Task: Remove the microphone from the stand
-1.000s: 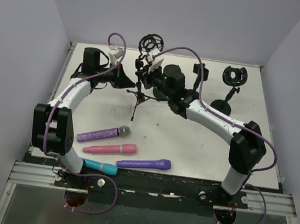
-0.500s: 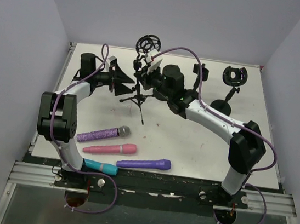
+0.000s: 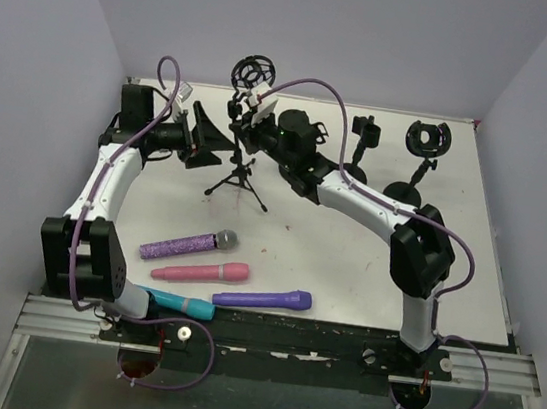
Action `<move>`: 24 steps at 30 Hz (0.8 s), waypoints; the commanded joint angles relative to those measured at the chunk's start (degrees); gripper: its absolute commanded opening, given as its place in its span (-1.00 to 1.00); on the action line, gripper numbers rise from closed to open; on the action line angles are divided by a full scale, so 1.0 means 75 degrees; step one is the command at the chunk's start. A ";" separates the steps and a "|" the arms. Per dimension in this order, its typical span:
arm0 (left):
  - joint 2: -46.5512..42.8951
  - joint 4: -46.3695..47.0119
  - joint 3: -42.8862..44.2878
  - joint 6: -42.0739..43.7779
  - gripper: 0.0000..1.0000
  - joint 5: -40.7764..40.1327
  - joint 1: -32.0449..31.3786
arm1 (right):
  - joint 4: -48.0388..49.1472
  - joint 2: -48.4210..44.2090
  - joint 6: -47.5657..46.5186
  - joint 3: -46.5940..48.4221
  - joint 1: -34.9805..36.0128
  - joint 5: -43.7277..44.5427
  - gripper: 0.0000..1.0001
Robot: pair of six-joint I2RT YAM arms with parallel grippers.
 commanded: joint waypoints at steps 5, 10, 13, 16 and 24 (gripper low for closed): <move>-0.1360 -0.1854 0.0113 0.2811 0.97 -0.2697 0.0034 | 0.1165 0.0523 -0.0303 0.0816 0.0052 0.0282 -0.99; -0.1900 -0.1584 -0.0345 0.2846 0.97 -0.2908 0.0034 | 0.0979 0.0641 -0.0327 0.0946 0.0064 0.0411 -0.92; -0.2123 -0.1595 -0.0451 0.3022 0.97 -0.3095 0.0022 | 0.0803 0.0256 -0.0420 0.0456 0.0052 0.0294 -0.31; -0.2310 -0.1584 -0.0568 0.3139 0.97 -0.3236 0.0034 | 0.0312 -0.0330 -0.0572 -0.0212 0.0052 0.0165 0.14; -0.2604 -0.1420 -0.0791 0.3350 0.97 -0.3821 -0.0048 | -0.1562 -0.2427 -0.1182 -0.1971 0.0041 0.0211 0.76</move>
